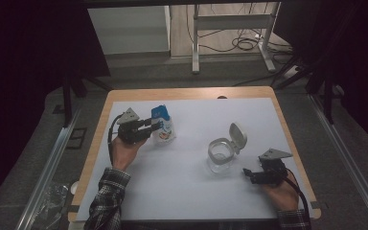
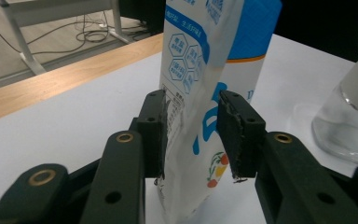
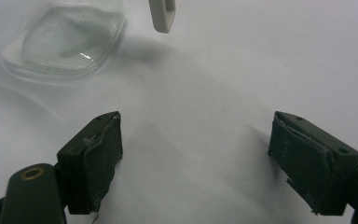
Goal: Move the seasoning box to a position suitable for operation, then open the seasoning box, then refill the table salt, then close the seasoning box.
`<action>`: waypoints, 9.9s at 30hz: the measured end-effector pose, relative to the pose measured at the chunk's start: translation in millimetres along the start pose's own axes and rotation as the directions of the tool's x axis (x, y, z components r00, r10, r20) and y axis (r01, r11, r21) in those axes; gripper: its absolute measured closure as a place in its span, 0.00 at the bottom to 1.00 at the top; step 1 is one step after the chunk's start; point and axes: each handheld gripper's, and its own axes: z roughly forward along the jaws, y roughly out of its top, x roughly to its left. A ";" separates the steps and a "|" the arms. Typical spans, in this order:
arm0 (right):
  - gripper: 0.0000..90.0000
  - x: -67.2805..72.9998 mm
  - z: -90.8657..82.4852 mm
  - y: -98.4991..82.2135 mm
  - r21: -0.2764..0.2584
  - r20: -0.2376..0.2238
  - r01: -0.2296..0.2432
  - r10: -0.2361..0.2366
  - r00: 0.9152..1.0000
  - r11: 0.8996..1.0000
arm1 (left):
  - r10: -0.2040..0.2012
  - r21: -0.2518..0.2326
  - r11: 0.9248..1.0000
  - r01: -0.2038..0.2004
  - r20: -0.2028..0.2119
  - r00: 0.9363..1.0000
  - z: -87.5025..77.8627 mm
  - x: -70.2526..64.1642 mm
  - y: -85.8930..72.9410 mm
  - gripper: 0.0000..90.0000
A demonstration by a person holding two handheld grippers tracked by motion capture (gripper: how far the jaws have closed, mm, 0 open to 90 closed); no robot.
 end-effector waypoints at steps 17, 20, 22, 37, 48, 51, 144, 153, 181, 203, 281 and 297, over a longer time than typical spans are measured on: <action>0.20 0.0 0.0 0.0 0.000 -0.001 -0.001 0.001 1.000 1.000 | 0.005 -0.021 1.000 -0.004 0.038 0.999 4.7 4.2 -3.3 0.97; 0.20 -0.1 0.0 0.0 0.000 0.000 0.000 0.000 1.000 1.000 | 0.015 -0.019 1.000 -0.014 0.032 0.999 4.7 2.5 -2.7 1.00; 0.20 -0.1 0.0 0.0 0.001 0.000 -0.001 0.001 1.000 1.000 | 0.020 -0.019 1.000 -0.020 0.038 0.999 4.1 1.9 -2.6 1.00; 0.20 -0.1 0.0 0.4 0.002 0.000 0.000 0.000 1.000 1.000 | 0.022 -0.001 1.000 -0.022 0.073 0.997 2.7 -3.1 5.6 1.00; 0.20 0.0 -0.1 0.7 0.003 0.001 0.003 -0.003 1.000 1.000 | 0.086 0.065 0.994 -0.090 0.071 0.994 -3.8 -15.4 22.3 1.00; 0.20 0.0 0.0 0.8 0.002 0.000 0.003 -0.003 1.000 1.000 | 0.096 0.078 0.992 -0.102 0.079 0.992 -6.3 -16.9 25.4 1.00; 0.33 145.1 29.9 43.0 -0.072 -0.305 0.161 -0.175 0.936 0.984 | 0.134 0.212 0.957 -0.195 0.270 0.953 -28.7 -121.7 60.0 1.00; 0.33 150.6 33.7 47.1 -0.083 -0.300 0.154 -0.172 0.938 0.985 | 0.138 0.212 0.956 -0.202 0.280 0.950 -28.2 -125.2 64.5 1.00; 0.33 154.9 40.9 51.0 -0.092 -0.276 0.148 -0.168 0.946 0.985 | 0.140 0.222 0.952 -0.210 0.293 0.946 -27.0 -133.7 75.7 1.00; 0.44 162.1 52.3 62.7 -0.137 -0.231 0.137 -0.166 0.959 0.981 | 0.120 0.242 0.949 -0.201 0.311 0.943 -24.8 -140.3 86.6 1.00; 0.71 165.7 51.6 59.1 -0.237 -0.326 -0.090 0.008 0.945 0.967 | 0.142 0.411 0.863 -0.293 0.360 0.922 30.0 -153.6 124.2 1.00; 0.71 163.0 48.7 58.5 -0.238 -0.403 -0.193 0.084 0.912 0.952 | 0.173 0.465 0.820 -0.335 0.357 0.918 43.4 -164.2 137.2 1.00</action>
